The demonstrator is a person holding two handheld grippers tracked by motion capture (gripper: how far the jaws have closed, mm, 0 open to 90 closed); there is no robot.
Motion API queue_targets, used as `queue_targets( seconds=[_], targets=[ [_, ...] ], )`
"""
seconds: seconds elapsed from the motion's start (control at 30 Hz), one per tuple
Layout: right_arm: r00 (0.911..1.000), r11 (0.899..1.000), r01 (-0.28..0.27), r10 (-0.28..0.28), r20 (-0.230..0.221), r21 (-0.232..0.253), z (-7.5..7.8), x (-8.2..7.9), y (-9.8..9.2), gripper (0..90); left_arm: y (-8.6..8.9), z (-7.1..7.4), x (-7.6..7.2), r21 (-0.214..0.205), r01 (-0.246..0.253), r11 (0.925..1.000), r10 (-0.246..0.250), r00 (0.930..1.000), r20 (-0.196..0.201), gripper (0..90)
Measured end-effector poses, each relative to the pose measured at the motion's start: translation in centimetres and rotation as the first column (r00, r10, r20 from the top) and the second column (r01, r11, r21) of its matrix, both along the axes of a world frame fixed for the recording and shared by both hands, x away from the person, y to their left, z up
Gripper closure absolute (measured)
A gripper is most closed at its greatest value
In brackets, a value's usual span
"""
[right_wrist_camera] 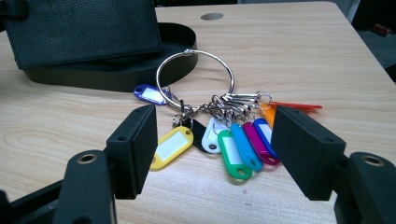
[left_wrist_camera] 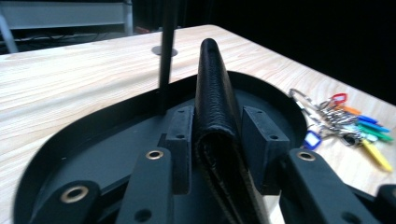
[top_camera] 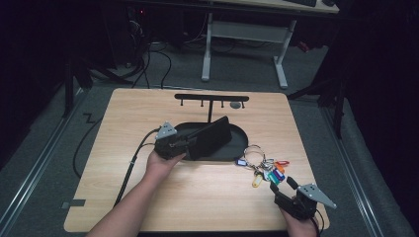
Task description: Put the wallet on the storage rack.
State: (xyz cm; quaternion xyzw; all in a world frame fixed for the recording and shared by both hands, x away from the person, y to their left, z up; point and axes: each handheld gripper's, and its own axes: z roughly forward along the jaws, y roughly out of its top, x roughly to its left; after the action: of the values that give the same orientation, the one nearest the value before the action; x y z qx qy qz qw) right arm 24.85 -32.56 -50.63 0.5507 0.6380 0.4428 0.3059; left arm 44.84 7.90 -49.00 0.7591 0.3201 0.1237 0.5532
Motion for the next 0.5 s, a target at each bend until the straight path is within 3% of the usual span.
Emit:
queue_targets(
  seconds=[0.37, 0.5],
  targets=[
    [1.0000, 1.000, -0.001, 0.001, -0.005, -0.001, -0.09, 0.04, 0.05, 32.1, 0.20, -0.64, 0.45, 0.081, -0.077, 0.9937, 0.076, 0.9969, 0.023, 53.4],
    [1.0000, 1.000, -0.002, 0.002, -0.004, -0.003, -0.10, 0.06, 0.06, 32.2, 0.55, -0.67, 0.28, 0.073, -0.100, 0.9923, 0.097, 0.9943, 0.043, 50.3]
  ],
)
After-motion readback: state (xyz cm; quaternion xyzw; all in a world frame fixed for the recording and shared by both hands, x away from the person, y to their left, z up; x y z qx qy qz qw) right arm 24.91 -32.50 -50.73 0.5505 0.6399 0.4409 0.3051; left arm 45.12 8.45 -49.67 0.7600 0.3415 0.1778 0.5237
